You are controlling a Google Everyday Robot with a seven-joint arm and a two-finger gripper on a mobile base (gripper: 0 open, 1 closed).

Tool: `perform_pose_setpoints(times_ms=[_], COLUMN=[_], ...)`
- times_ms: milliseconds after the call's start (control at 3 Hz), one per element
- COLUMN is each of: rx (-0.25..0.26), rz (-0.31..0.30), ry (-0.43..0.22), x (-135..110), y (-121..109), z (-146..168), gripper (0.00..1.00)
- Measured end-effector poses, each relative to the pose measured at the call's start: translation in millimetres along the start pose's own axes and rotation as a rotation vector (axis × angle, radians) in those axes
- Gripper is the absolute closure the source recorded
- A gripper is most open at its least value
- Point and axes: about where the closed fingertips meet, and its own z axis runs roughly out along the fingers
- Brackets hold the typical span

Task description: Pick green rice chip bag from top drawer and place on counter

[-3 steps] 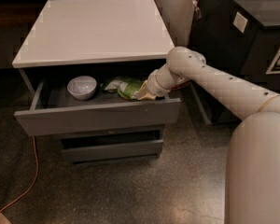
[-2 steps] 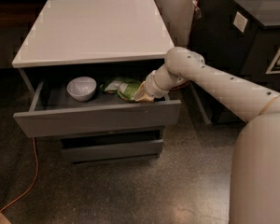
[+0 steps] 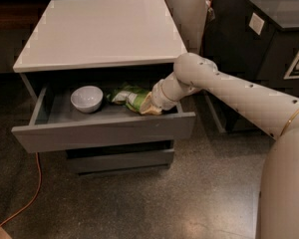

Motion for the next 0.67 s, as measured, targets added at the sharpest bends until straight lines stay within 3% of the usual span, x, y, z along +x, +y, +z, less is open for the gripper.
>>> perform_pose_setpoints(times_ms=[667], rx=[-0.037], rz=[0.046], ry=[-0.015], x=[-7], y=[36], z=[-1], gripper=[1.00])
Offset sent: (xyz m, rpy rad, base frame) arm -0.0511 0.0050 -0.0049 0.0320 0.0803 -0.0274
